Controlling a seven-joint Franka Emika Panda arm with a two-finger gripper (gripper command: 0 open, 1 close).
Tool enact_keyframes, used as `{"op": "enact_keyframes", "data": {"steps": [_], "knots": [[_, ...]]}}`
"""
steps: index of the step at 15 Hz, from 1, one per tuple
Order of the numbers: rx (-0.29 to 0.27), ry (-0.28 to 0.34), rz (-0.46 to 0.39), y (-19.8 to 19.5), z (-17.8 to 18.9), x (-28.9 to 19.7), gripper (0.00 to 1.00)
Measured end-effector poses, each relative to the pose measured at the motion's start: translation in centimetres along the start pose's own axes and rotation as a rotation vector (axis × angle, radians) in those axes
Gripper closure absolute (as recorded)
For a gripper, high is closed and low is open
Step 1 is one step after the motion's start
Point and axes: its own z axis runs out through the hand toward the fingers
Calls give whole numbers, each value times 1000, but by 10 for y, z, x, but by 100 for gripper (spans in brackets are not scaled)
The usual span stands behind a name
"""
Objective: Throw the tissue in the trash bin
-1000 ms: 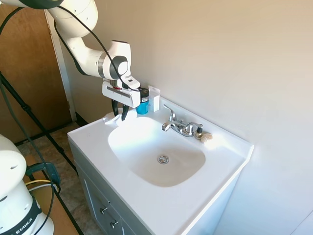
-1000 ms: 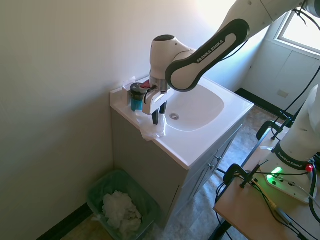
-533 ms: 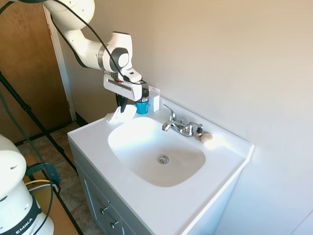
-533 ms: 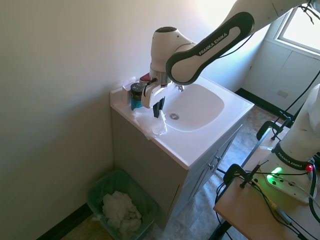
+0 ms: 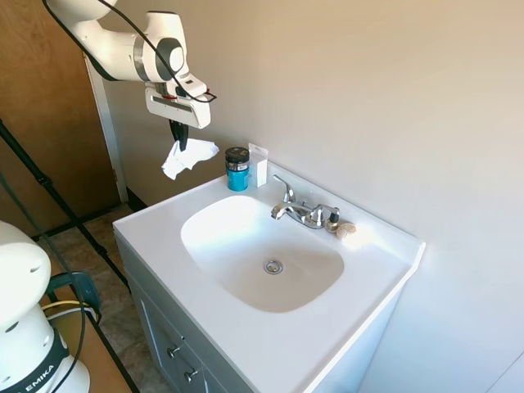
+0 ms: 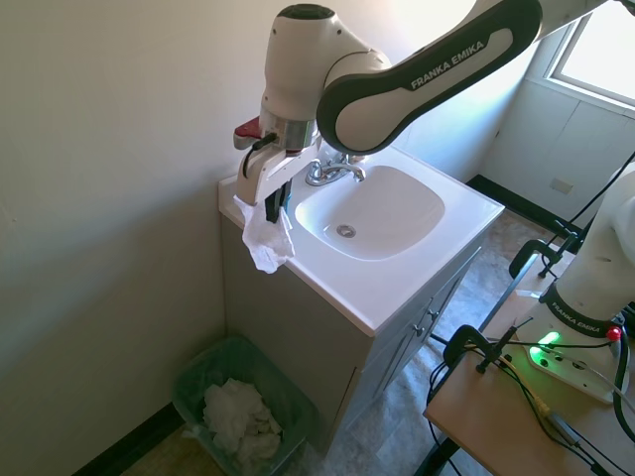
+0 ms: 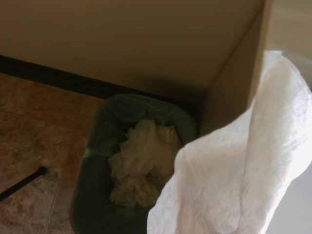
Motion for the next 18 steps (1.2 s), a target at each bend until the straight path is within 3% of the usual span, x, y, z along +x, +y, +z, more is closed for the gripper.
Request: {"op": "enact_keyframes", "data": {"steps": [6, 7, 10, 18], "knots": [[-111, 1, -16, -59, 95, -22, 100], [-120, -4, -18, -65, 107, -25, 0], [-138, -16, -23, -76, 127, -32, 0], [-165, -21, -14, -76, 131, -30, 0]]}}
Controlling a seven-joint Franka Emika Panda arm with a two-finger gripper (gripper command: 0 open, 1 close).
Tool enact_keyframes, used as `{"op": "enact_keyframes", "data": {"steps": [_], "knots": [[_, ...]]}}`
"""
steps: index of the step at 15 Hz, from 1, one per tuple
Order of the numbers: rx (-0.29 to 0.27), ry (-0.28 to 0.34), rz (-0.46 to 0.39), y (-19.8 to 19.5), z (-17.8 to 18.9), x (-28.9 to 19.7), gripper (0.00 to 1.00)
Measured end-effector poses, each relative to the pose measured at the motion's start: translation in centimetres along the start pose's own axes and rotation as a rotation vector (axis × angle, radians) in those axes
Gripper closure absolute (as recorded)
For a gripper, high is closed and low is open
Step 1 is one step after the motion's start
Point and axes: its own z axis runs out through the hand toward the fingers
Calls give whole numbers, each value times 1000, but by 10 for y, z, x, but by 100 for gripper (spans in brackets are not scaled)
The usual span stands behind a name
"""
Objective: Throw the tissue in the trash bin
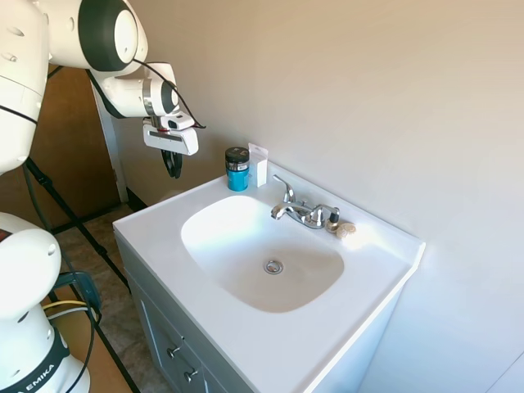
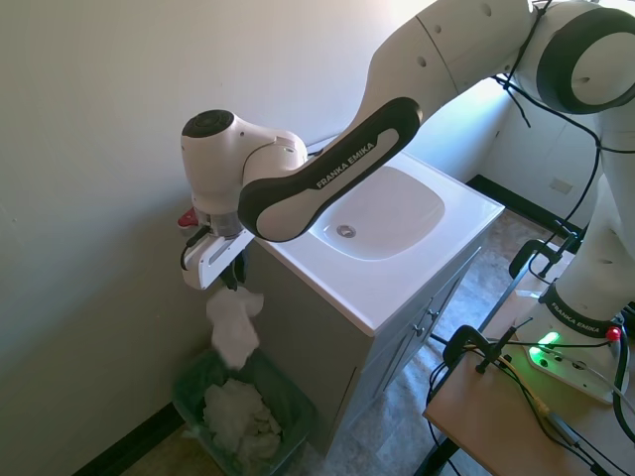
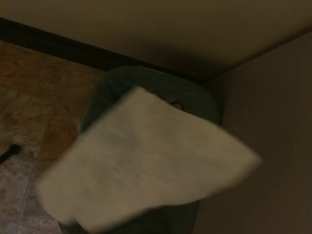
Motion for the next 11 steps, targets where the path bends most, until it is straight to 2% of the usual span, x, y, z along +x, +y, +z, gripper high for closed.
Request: {"op": "enact_keyframes", "data": {"steps": [3, 7, 11], "knots": [[4, 10, 13, 3, -9, 9, 0], [50, 33, 38, 16, -57, 20, 0], [79, 47, 74, 46, -103, 28, 0]]}}
